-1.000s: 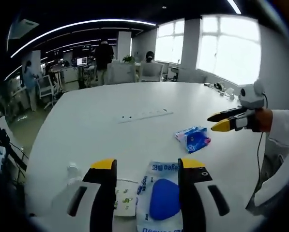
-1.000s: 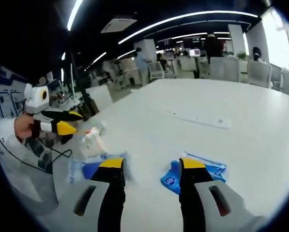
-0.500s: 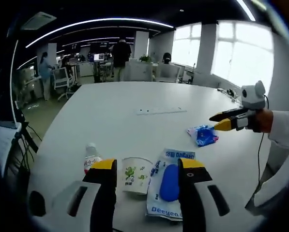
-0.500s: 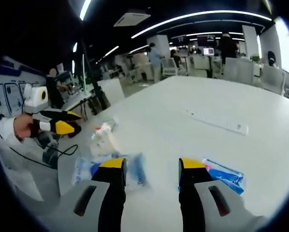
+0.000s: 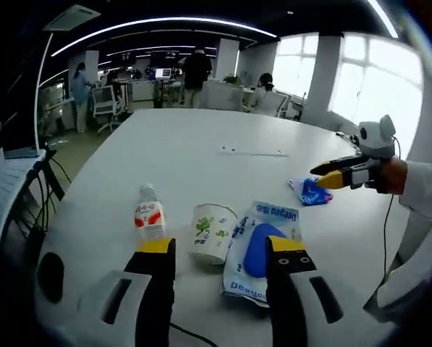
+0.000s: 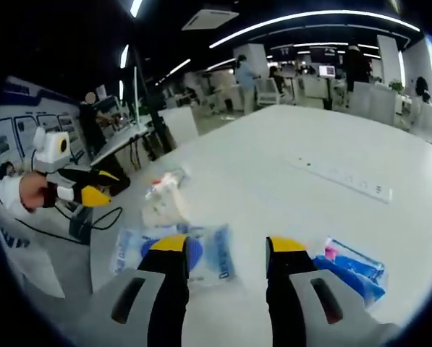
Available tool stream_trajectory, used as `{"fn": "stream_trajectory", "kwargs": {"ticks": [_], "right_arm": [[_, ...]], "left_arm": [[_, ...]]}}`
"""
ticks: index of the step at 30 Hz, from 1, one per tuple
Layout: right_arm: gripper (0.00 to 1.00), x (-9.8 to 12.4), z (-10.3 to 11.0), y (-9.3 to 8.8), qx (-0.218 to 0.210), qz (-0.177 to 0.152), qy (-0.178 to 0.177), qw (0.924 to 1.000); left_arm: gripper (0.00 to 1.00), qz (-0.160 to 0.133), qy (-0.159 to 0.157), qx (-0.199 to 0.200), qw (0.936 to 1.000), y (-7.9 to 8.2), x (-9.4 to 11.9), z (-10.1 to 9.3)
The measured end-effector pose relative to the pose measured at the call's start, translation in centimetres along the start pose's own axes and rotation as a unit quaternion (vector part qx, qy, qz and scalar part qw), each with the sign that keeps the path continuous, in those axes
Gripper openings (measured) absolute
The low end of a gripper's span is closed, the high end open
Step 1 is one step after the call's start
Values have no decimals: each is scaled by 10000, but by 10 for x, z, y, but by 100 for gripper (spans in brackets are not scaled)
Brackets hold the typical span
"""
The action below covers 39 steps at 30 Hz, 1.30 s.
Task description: Arrange the tabletop items into an orderly group along one side of the table until the central work area is clear of visible clutter.
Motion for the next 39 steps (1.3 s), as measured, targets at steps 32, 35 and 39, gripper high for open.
{"fn": "stream_trajectory", "kwargs": {"ticks": [32, 35, 39], "right_arm": [[38, -43, -12, -47, -86, 792, 264, 9965], [35, -45, -13, -51, -115, 846, 282, 9960], [28, -47, -12, -56, -171, 945, 312, 9949]], "left_arm": [[43, 564, 73, 767, 9954, -72, -18, -9], [40, 601, 54, 771, 9952, -75, -20, -10], [38, 637, 24, 849, 9943, -79, -22, -10]]}}
Point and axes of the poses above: the point that each gripper's makers call its tool centre point, and the gripper's own axes: x roughly backward along the fingers, z roughly to its left, y roughly out of its top, the point moved 5 cm from there along x, roughly backward along the fingers, and after that the axes turned 5 degrees about -x, right-handed, at the moved point
